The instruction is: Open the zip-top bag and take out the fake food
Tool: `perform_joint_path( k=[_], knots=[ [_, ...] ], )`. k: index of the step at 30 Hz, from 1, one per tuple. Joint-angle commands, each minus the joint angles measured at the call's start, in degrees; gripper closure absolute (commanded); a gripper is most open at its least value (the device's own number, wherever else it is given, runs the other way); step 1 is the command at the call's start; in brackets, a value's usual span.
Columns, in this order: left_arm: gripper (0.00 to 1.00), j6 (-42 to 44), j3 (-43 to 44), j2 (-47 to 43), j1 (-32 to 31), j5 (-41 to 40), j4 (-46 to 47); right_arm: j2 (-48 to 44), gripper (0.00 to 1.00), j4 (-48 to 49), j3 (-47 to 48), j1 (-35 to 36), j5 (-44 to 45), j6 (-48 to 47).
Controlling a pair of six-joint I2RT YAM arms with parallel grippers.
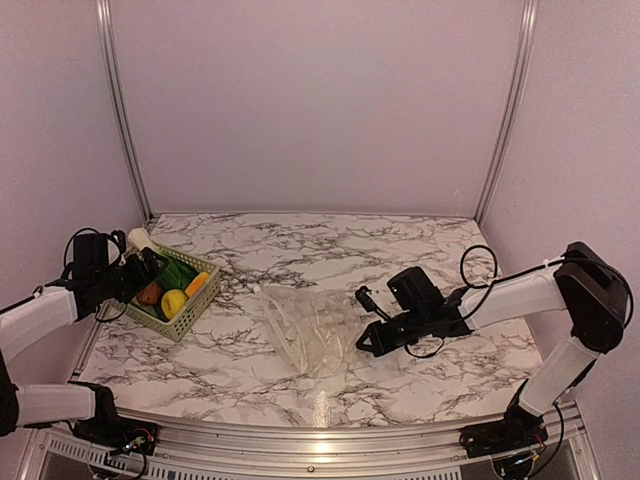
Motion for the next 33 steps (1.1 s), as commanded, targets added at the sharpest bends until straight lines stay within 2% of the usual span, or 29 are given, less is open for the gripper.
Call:
perform_joint_path(
  k=[1, 7, 13, 17, 26, 33],
  knots=[
    [0.01, 1.47, -1.52, -3.64, -7.55, 5.28, 2.88, -2.58, 1.0, 1.17, -0.58, -1.02, -0.02, 1.85],
    [0.02, 3.92, -2.37, -2.38, -22.44, 8.6, 7.15, -4.06, 1.0, 2.16, -1.06, -1.51, 0.91, 3.04],
    [0.17, 2.28, -4.52, 2.66, -33.66, 10.45, 11.45, -4.88, 1.0, 1.67, -1.14, -1.56, 1.28, 3.36],
    [0.19, 1.18, -4.58, 6.46, -39.61, 10.83, 12.6, -5.58, 1.0, 1.55, -1.32, -1.61, 1.56, 3.54],
    [0.12, -3.98, 0.25, 14.51, -48.0, 12.63, 18.74, -5.09, 1.0, 1.81, -1.39, -1.65, 1.08, 3.57],
    [0.14, -5.13, 6.1, 23.77, -49.97, 13.35, 18.98, -5.29, 1.0, 1.81, -1.4, -1.62, 0.86, 3.48]
  ],
)
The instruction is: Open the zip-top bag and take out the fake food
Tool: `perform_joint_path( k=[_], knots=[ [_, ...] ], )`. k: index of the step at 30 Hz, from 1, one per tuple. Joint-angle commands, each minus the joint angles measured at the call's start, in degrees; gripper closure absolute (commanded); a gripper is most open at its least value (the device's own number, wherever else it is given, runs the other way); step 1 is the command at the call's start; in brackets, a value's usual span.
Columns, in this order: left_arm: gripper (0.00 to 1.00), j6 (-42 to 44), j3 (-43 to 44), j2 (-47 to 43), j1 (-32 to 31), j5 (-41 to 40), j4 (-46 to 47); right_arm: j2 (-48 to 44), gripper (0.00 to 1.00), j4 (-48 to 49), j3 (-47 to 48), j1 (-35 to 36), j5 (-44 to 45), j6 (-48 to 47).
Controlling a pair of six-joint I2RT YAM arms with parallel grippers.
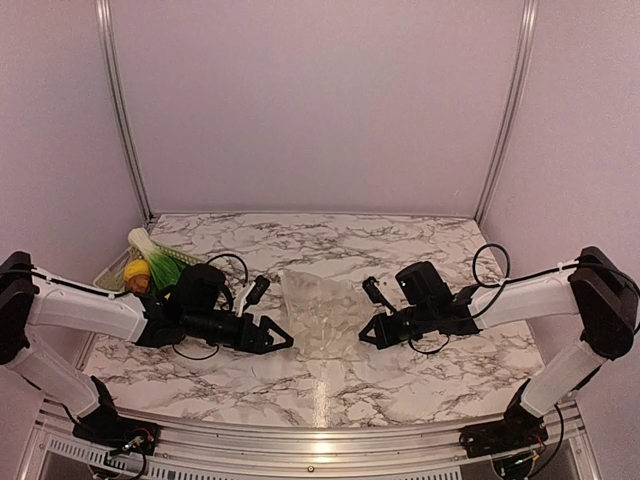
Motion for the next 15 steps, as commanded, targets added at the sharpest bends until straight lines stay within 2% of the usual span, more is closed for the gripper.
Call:
perform_joint_path(
  k=[1, 4, 7, 15],
  knots=[
    [0.15, -1.98, 3.3, 4.02, -0.36, 1.86, 3.35, -0.95, 1.0, 0.54, -0.13, -0.43, 0.14, 0.62],
    [0.23, -3.55, 4.52, 5.77, -0.39, 2.52, 6.08, -0.95, 1.0, 0.44, -0.13, -0.41, 0.14, 0.52],
    [0.36, -5.69, 5.67, 8.09, -0.36, 3.53, 8.86, -0.87, 1.0, 0.54, -0.2, -0.44, 0.21, 0.44],
    [0.63, -7.76, 6.2, 12.36, -0.37, 4.35, 9.8, -0.84, 1.0, 0.26, -0.27, -0.49, 0.72, -0.04]
  ],
)
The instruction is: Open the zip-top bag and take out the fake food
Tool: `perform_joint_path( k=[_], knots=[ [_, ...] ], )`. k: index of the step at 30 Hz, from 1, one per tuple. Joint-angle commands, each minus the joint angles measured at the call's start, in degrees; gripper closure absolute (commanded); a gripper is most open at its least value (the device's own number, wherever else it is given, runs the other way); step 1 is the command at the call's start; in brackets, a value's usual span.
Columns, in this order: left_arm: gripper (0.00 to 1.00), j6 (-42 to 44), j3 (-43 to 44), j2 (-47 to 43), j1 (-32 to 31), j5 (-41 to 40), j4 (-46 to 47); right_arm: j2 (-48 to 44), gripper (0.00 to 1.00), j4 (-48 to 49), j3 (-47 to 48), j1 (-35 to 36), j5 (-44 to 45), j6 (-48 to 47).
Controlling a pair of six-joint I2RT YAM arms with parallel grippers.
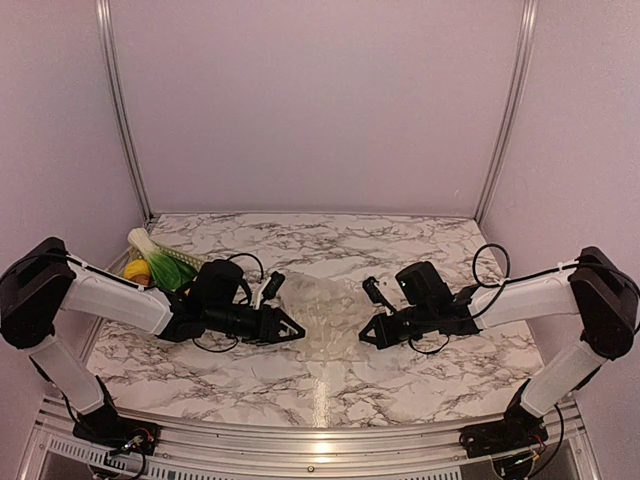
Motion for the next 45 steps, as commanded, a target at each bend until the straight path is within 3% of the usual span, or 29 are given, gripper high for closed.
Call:
perform_joint_path(
  k=[1, 8, 17, 23, 24, 27, 30, 32, 38, 45],
  knots=[
    [0.67, -0.91, -0.46, 0.91, -0.21, 1.32, 1.87, -0.94, 1.0, 0.26, -0.38, -0.51, 0.81, -0.06],
    [1.0, 1.65, -5.38, -2.36, 1.79, 0.43, -1.97, -1.6, 1.0, -0.39, -1.75, -1.82, 1.35, -0.91],
    [1.0, 6.1, -10.81, -3.18, 3.29, -1.59, -9.34, -3.62, 1.0, -3.32, -6.06, -5.78, 2.47, -3.17],
    [1.0, 7.43, -10.37, -2.19, 1.87, -1.06, -9.9, -2.5, 1.0, -1.48, -7.58, -5.74, -7.86, -6.07],
    [0.96, 7.9, -10.13, -2.38, 1.69, -0.93, -10.16, -2.83, 0.97, -1.67, -7.55, -5.72, -8.94, -6.47],
    [0.73, 8.74, -10.18, -4.64, 1.73, -1.11, -10.81, -6.35, 0.62, -3.34, -7.11, -6.04, -8.7, -7.13],
    [0.5, 9.07, -10.16, -7.92, 2.58, -1.43, -11.49, -10.15, 0.4, -3.87, -6.12, -8.81, -8.84, -7.22],
    [0.34, 9.29, -9.89, -9.68, 3.76, -1.53, -11.87, -11.34, 0.35, -3.51, -4.91, -12.91, -9.75, -7.09],
    [0.02, 9.32, -7.81, -14.67, 11.96, -3.07, -11.84, -6.37, 0.34, 0.19, 1.6, -22.26, -13.46, -5.8],
    [0.01, 10.81, 3.25, -9.02, 15.34, -6.55, -13.05, 4.87, 0.35, 5.03, 10.64, -24.42, -22.89, -4.6]
  ],
)
